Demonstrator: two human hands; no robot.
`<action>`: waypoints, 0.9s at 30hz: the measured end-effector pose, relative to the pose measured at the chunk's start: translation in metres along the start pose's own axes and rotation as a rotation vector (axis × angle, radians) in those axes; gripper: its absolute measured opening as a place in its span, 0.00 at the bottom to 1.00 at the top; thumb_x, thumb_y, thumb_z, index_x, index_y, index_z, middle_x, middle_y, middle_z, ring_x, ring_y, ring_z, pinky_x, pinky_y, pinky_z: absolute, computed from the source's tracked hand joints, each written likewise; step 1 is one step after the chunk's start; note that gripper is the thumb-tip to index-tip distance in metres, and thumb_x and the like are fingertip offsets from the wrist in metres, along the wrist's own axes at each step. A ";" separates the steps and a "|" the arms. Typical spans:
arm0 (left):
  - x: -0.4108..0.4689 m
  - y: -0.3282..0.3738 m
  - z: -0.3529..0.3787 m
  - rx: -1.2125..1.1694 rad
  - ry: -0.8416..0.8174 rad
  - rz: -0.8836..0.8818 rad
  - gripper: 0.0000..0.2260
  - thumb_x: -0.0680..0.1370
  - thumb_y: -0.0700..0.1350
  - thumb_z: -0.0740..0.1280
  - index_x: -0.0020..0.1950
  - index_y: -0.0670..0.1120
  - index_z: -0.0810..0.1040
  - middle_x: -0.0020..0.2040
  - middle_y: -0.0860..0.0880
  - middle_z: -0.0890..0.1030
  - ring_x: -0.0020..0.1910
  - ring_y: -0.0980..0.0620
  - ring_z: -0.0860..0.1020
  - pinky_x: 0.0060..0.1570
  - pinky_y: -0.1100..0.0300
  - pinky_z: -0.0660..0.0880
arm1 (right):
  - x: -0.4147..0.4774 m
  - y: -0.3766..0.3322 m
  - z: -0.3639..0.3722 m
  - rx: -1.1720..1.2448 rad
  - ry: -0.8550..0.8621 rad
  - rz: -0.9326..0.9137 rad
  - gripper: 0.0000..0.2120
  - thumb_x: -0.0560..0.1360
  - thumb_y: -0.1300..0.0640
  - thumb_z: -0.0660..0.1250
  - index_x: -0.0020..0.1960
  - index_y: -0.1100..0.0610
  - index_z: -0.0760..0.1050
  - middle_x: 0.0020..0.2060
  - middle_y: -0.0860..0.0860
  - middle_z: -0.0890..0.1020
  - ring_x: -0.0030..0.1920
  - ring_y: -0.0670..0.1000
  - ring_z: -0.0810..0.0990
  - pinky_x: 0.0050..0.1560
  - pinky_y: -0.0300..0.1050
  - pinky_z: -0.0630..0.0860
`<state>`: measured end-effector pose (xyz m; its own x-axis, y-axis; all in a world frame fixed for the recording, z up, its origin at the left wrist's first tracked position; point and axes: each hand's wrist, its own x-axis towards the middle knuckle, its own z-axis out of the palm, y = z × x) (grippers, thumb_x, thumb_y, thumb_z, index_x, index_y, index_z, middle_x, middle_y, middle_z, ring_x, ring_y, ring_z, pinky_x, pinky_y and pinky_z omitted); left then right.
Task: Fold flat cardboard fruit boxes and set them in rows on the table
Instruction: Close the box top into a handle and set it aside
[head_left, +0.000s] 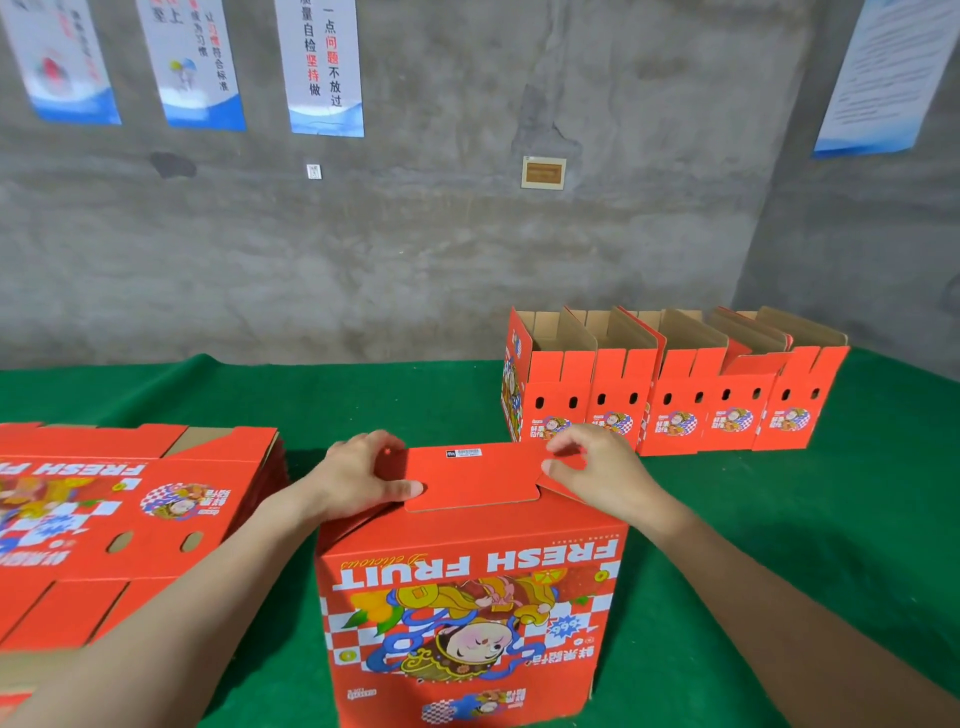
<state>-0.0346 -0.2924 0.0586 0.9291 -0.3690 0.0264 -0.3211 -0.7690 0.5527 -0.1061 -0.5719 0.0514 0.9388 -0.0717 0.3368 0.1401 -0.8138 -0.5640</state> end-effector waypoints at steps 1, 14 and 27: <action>0.000 0.001 -0.001 0.024 -0.012 -0.010 0.29 0.70 0.57 0.73 0.68 0.50 0.69 0.62 0.47 0.74 0.62 0.47 0.71 0.64 0.49 0.69 | 0.004 -0.001 0.003 -0.051 -0.056 0.018 0.14 0.75 0.54 0.69 0.59 0.55 0.77 0.57 0.49 0.78 0.58 0.47 0.75 0.62 0.40 0.68; 0.009 0.015 0.007 0.311 -0.027 -0.099 0.34 0.66 0.60 0.74 0.69 0.52 0.68 0.60 0.45 0.70 0.61 0.42 0.67 0.64 0.52 0.66 | 0.025 -0.010 0.026 -0.321 -0.269 0.221 0.33 0.75 0.46 0.67 0.75 0.51 0.59 0.72 0.53 0.59 0.71 0.60 0.60 0.67 0.55 0.67; 0.005 0.010 0.003 0.155 -0.019 -0.106 0.32 0.70 0.59 0.72 0.71 0.51 0.67 0.64 0.45 0.71 0.65 0.43 0.68 0.66 0.53 0.66 | 0.025 -0.001 0.025 -0.293 -0.273 0.164 0.28 0.79 0.42 0.58 0.76 0.50 0.58 0.75 0.51 0.57 0.73 0.56 0.62 0.70 0.53 0.65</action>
<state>-0.0337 -0.3034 0.0615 0.9559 -0.2906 -0.0420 -0.2476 -0.8746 0.4168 -0.0746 -0.5584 0.0411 0.9956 -0.0902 0.0267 -0.0757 -0.9366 -0.3421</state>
